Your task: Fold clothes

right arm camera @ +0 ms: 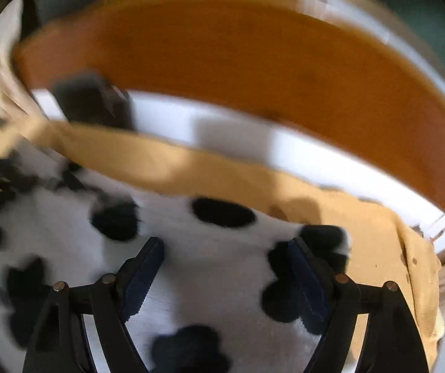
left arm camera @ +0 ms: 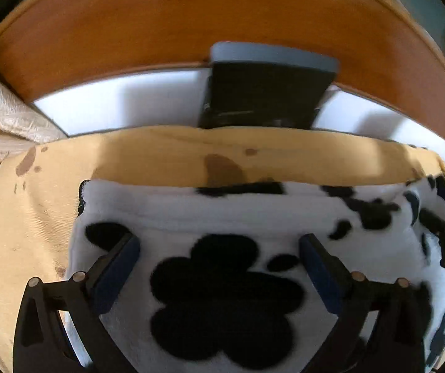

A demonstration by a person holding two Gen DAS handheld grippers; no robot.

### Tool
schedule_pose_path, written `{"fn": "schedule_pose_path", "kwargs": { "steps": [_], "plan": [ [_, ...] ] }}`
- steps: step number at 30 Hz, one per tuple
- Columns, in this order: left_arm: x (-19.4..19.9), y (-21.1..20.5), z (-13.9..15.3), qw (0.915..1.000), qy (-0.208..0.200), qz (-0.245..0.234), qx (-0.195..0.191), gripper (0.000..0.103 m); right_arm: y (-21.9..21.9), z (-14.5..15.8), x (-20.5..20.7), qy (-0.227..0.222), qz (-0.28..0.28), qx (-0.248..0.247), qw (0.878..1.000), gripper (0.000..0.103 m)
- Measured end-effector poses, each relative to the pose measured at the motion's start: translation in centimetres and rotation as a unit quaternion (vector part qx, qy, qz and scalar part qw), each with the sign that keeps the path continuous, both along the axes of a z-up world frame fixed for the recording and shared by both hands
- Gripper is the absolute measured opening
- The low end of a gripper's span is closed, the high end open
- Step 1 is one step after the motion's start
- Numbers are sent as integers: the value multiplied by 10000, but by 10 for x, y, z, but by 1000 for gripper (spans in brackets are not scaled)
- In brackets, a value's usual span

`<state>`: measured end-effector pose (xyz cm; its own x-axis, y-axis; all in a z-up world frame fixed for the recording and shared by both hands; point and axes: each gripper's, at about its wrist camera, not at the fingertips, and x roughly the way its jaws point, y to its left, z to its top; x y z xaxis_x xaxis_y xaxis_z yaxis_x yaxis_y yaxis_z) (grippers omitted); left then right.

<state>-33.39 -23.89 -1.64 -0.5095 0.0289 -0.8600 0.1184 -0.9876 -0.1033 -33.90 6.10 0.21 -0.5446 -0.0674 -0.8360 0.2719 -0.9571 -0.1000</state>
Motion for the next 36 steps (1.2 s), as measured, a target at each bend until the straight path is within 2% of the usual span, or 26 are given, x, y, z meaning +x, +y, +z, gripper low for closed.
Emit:
{"fn": "schedule_pose_path", "kwargs": {
  "steps": [2,5,6,10,15,17,19,21,22,23,24,26,29,33,36],
  "plan": [
    [2,-11,4,9993,157,353,-5,103,18,-7,-9,-222,-216,-436,9986,85],
    [10,-30,7,9955,340,859,197,103,31,-4,-7,-106,-516,-494,9974,86],
    [14,-31,8,9954,374,835,273,103,28,-3,-6,-68,-507,-403,9979,86],
    [22,-16,14,9977,354,550,162,103,19,1,2,105,-478,-50,9988,88],
    [45,11,30,9946,773,80,694,103,15,35,21,741,-547,-109,9957,88],
    [43,22,24,9957,625,-34,676,103,1,42,20,651,-299,-289,9970,89],
    [38,24,18,9982,471,-19,383,103,-13,41,15,460,-67,-410,9981,89],
    [41,27,19,9983,456,-23,352,103,-24,22,6,211,-11,-164,9996,89],
    [43,27,20,9982,465,-38,377,103,-26,6,0,91,-103,153,9998,90],
    [43,27,20,9982,464,-55,384,103,-23,-3,-5,-30,-158,91,9998,97],
    [43,27,19,9982,460,-73,387,103,-17,-3,-6,-82,-225,-62,9997,100],
    [46,28,15,9984,457,-87,324,103,-7,-3,-9,-177,-350,-351,9986,101],
    [47,33,13,9987,464,-112,195,103,-7,1,-2,-65,-339,-240,9991,101],
    [51,33,13,9984,485,-118,254,103,14,27,25,415,-560,-666,9953,101],
    [49,30,7,9980,518,-125,332,103,42,58,67,790,-492,-1031,9903,101]
  ]
}}
